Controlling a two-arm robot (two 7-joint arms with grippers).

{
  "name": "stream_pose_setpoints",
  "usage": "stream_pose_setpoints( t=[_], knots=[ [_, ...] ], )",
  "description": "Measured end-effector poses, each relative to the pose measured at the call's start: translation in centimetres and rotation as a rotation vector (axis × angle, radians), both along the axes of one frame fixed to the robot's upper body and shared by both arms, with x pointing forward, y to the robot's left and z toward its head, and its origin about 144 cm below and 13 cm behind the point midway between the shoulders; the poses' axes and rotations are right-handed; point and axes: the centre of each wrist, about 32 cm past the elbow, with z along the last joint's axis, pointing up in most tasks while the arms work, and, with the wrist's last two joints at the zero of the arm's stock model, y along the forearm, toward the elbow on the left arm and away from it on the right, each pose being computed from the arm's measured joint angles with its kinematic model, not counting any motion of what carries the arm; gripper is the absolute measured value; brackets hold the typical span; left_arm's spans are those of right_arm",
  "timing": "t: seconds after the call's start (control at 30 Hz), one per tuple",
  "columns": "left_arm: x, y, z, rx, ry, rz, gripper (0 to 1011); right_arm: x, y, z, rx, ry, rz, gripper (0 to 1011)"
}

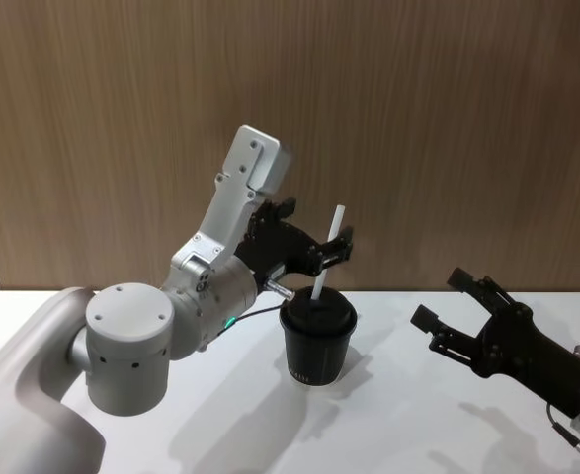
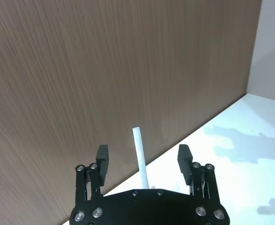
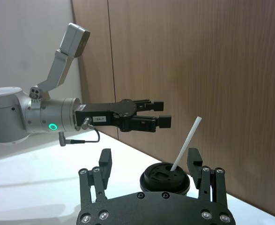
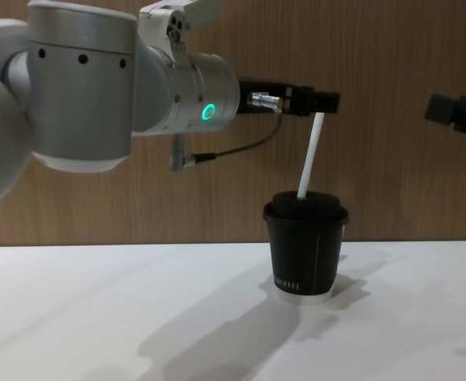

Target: Pick up the straw with one hand, pass it to the other hand, and insert it into the cup.

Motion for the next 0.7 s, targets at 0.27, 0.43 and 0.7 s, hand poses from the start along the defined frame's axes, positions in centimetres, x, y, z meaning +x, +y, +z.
stream_pose_setpoints(
  t=[0.27,0.43,0.7],
  knots=[
    [-0.6,0.7,-0.6,0.010,-0.002,0.008,1003,0.3,0.1,0.7,-0.013,-0.001,-0.001,1001],
    [-1.1,1.4,-1.2,0.016,-0.007,0.010,1003,0.5,0.3,1.5,-0.037,-0.001,-0.012,1001],
    [-1.8,2.3,-1.9,0.015,-0.026,0.000,1003,1.0,1.0,3.0,-0.071,-0.007,-0.042,1001]
  ],
)
